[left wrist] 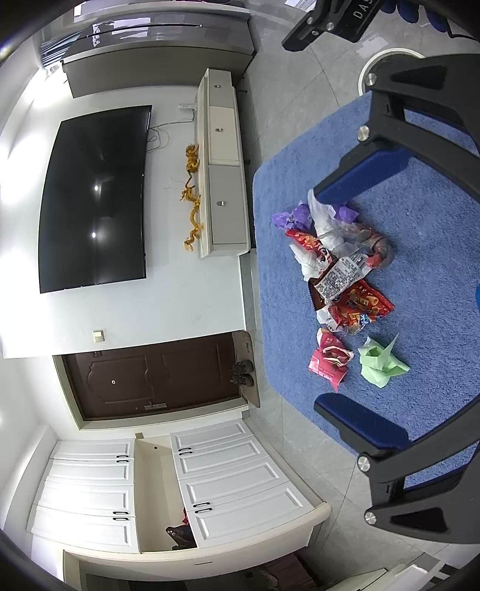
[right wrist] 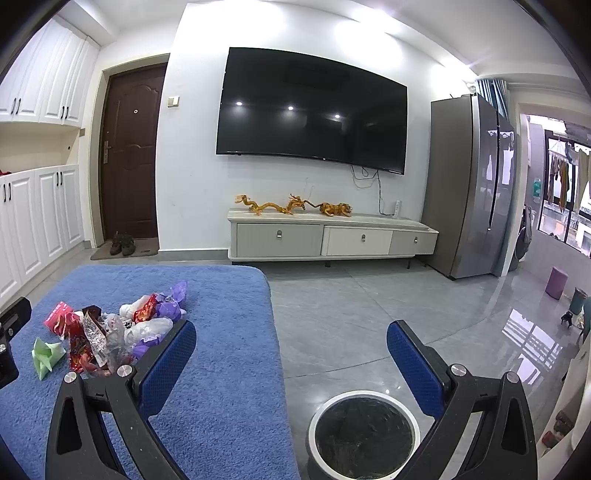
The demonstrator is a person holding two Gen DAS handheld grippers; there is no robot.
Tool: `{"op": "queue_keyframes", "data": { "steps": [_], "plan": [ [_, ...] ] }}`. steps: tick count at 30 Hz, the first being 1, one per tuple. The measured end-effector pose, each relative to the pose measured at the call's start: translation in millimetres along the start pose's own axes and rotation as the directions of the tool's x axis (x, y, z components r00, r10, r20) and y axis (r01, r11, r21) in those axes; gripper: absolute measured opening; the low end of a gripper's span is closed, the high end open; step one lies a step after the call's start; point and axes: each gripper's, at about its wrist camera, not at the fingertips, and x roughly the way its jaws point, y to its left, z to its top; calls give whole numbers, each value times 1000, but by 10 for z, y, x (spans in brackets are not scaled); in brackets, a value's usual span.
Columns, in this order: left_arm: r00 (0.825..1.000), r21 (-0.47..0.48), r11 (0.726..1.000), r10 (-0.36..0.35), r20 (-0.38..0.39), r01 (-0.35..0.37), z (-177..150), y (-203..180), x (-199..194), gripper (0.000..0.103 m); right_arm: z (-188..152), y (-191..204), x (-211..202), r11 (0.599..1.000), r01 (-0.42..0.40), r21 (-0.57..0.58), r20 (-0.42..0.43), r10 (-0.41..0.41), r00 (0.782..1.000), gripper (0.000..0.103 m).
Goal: Collect trash
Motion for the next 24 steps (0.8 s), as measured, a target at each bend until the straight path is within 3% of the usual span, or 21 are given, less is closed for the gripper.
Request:
{"op": "queue_keyframes", "data": {
  "steps": [15,19,24],
  "plan": [
    [999,11,1000,-14,-40,14,-44,4,97,103,-12,69,46,999,-52,-8,-8,52,999,103],
    [998,-22,999,-30,-63,29,-25,140,168,103,-26,100,95,997,-80,-11,-32,80,996,103],
    [997,-80,997,8,-82,-15,17,483,303,103,-40,138,210,991,-130,11,-98,130,987,103]
  ]
}}
